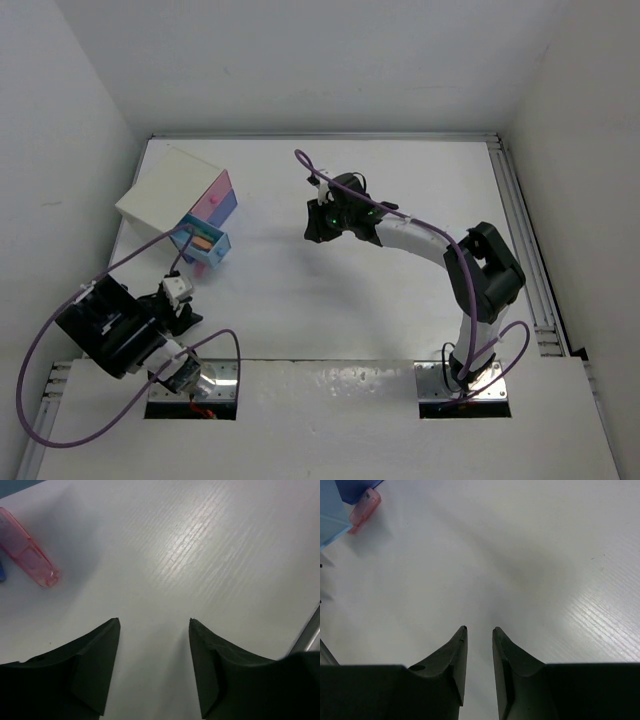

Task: Sort the stationery into containers
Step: Move the stationery to the center of the board.

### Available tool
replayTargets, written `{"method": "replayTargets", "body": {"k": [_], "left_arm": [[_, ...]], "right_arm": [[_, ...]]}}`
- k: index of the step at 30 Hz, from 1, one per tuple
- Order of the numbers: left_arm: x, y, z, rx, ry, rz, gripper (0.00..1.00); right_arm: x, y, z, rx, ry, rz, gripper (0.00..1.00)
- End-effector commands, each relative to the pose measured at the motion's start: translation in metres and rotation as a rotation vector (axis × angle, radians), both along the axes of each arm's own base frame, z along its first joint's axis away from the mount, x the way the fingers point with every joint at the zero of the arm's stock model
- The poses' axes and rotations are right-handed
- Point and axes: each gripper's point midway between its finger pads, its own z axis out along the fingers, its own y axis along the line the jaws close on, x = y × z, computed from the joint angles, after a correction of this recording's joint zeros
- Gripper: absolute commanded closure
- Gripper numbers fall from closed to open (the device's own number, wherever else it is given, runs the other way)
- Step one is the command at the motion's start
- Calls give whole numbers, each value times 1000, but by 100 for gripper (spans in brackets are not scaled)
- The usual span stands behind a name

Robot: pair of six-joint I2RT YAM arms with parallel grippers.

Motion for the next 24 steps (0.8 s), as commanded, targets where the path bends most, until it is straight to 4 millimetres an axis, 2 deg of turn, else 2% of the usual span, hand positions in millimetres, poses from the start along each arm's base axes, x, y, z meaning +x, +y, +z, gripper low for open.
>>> {"method": "replayTargets", "body": {"k": [1,9,20,24], "left_arm": [[33,17,9,261,-369,-288,34],[59,22,2,319,-444,-353,27],[100,43,0,362,-439,-215,28],[110,41,-1,341,-397,-185,28]], "right_arm": [[9,8,31,55,-89,17,74],[14,10,32,52,-96,13,74],[14,0,27,31,-75,-2,74],[15,-1,28,35,-75,-10,74]]}}
